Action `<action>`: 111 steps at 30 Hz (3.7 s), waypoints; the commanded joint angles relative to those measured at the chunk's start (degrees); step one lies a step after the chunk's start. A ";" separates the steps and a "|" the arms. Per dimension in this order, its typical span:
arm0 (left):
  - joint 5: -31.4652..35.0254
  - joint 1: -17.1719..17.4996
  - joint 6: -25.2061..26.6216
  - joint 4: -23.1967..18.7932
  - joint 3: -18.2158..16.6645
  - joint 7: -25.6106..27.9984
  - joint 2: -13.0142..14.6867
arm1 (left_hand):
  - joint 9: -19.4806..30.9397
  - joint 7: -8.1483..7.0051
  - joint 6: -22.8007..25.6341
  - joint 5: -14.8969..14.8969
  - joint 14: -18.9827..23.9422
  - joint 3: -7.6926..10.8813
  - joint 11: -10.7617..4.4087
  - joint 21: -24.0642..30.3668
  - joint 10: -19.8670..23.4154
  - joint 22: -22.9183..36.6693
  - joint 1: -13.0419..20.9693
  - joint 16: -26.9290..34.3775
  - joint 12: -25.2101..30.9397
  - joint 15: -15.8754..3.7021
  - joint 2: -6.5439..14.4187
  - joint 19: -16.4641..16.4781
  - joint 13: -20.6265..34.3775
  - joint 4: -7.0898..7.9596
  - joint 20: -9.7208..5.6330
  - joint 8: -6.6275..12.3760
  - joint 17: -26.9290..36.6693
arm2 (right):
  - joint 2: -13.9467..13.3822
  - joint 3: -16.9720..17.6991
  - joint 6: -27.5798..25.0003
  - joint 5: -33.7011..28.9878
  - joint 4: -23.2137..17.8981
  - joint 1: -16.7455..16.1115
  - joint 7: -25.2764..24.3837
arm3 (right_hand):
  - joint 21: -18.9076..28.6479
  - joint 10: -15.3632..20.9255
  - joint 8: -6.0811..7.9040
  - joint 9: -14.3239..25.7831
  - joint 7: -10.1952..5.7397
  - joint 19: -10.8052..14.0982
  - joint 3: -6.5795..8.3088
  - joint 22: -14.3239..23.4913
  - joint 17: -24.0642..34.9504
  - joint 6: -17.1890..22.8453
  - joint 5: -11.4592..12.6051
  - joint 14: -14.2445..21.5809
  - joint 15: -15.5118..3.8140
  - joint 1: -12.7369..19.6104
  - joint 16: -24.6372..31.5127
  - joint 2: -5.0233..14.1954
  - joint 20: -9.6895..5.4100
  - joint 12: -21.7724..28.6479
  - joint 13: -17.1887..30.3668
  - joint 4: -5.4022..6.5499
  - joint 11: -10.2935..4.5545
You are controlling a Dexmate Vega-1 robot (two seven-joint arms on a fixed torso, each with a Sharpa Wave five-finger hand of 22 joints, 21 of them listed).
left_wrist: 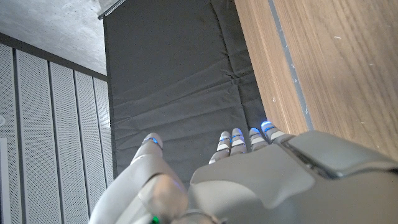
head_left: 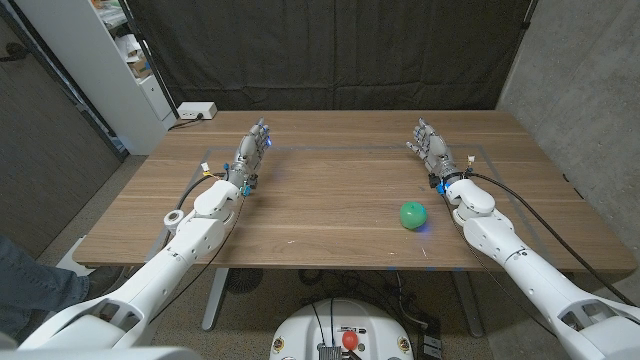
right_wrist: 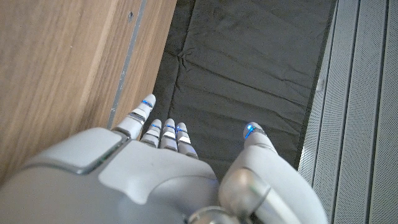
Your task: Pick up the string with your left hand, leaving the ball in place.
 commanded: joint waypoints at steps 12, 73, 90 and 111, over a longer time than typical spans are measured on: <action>8.66 2.12 5.21 -0.92 -9.57 -5.82 -7.23 | 0.21 0.21 0.09 0.37 -0.39 0.35 0.04 -0.20 -0.14 0.20 0.46 0.38 0.49 -0.03 0.27 -1.12 0.12 -0.08 0.36 0.41 0.31 | 19.12 21.94 -7.54 -21.42 -1.14 -2.36 13.42 | 0.26 -0.01 0.45 0.26 0.28 0.17 0.30 0.16 0.08 0.12 0.40 0.12 0.47 0.52 0.31 0.09 0.02 0.41 0.16 -0.16 0.33; 12.65 11.11 5.77 -13.24 -17.40 -5.49 -5.98 | 0.24 0.10 0.94 0.05 0.67 0.68 -0.19 -1.69 0.87 0.29 1.19 0.66 0.92 0.18 1.60 -0.63 -0.19 -0.83 1.53 0.60 0.30 | 26.31 30.33 -7.88 -30.87 -1.38 -2.47 19.19 | 0.49 0.11 0.56 0.26 -0.01 0.06 -0.08 0.19 0.13 0.41 0.45 0.35 0.35 0.34 0.39 0.36 0.07 0.46 0.16 -0.37 0.35; 13.27 13.31 5.31 -16.14 -18.88 -4.57 -5.13 | 0.26 0.16 1.21 -0.09 1.15 0.67 -0.22 -2.04 1.33 0.31 1.32 0.74 1.07 0.13 1.73 -0.46 -0.22 -1.07 1.76 0.63 0.30 | 26.20 30.42 -8.15 -31.41 -0.98 -1.94 19.10 | 0.53 0.07 0.56 0.26 -0.04 0.03 -0.18 0.19 0.13 0.45 0.47 0.35 0.39 0.31 0.38 0.44 -0.02 0.44 0.16 -0.45 0.27; 11.31 15.82 3.55 -18.02 -21.87 -5.64 -4.75 | 0.24 0.13 1.92 -0.24 1.70 0.61 -0.38 -2.39 1.81 0.33 1.42 0.80 1.19 0.04 1.80 -0.06 -0.24 -1.34 1.91 0.78 0.31 | 26.25 30.70 -7.93 -31.79 -1.05 -2.31 18.70 | 0.54 0.08 0.57 0.26 -0.12 -0.07 -0.26 0.19 0.13 0.51 0.51 0.29 0.32 0.33 0.35 0.54 0.03 0.45 0.17 -0.56 0.29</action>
